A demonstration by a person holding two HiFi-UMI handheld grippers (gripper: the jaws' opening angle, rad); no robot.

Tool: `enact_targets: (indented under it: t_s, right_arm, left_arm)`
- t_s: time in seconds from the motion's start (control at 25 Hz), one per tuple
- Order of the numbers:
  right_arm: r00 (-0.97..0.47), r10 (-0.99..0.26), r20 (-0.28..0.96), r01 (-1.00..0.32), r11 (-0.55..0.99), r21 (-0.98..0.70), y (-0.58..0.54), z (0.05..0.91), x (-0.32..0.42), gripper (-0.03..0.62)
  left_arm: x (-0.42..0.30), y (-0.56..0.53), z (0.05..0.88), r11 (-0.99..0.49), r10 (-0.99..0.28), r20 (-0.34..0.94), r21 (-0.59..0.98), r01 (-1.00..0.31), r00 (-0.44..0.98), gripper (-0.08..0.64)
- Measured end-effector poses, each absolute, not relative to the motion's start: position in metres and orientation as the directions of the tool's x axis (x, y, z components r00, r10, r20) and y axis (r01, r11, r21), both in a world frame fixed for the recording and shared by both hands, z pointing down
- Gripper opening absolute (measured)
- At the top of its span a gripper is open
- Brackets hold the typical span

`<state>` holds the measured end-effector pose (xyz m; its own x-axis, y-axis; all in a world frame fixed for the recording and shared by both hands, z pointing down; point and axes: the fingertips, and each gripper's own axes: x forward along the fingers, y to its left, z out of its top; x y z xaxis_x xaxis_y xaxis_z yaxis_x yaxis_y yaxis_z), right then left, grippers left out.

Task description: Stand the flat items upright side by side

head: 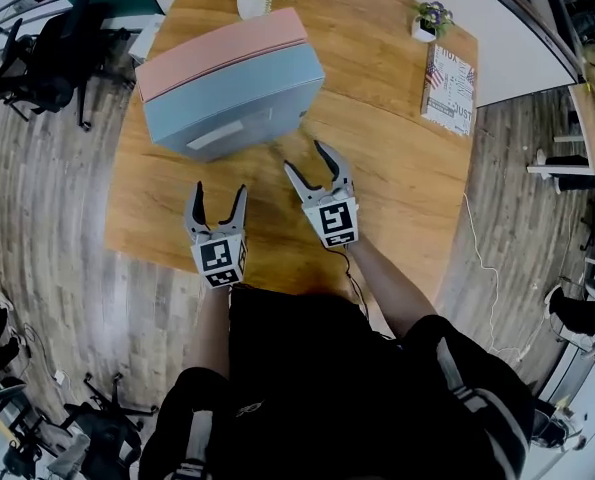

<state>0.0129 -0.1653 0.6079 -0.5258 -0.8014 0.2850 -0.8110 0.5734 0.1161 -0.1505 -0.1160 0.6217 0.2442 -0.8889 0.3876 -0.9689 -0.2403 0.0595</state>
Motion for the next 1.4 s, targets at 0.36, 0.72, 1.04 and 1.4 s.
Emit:
enact_targets:
  t_s: [0.36,0.72,1.04,1.4]
  right_arm:
    - [-0.409,-0.822,0.395,-0.831,0.514,0.210,-0.121,0.616,0.056,0.143]
    - [-0.260,-0.858,0.443,-0.891,0.390,0.233,-0.075,0.619,0.111,0.006]
    - [-0.174,-0.836,0.521,-0.934,0.307,0.181,-0.034,0.624,0.150,0.006]
    - [-0.148,-0.785,0.601,-0.959,0.262,0.106,0.012,0.623,0.180,0.005]
  left_arm:
    - [-0.102,-0.095,0.625,-0.335,-0.825,0.443,0.116,-0.935,0.351,0.238]
    - [-0.034,-0.090,0.626,-0.532,-0.723,0.474,0.083,-0.843,0.503,0.090]
    - [0.020,-0.076,0.626,-0.648,-0.606,0.502,0.138,-0.749,0.617,0.008]
    - [0.064,-0.043,0.620,-0.734,-0.425,0.556,0.250,-0.631,0.714,0.006]
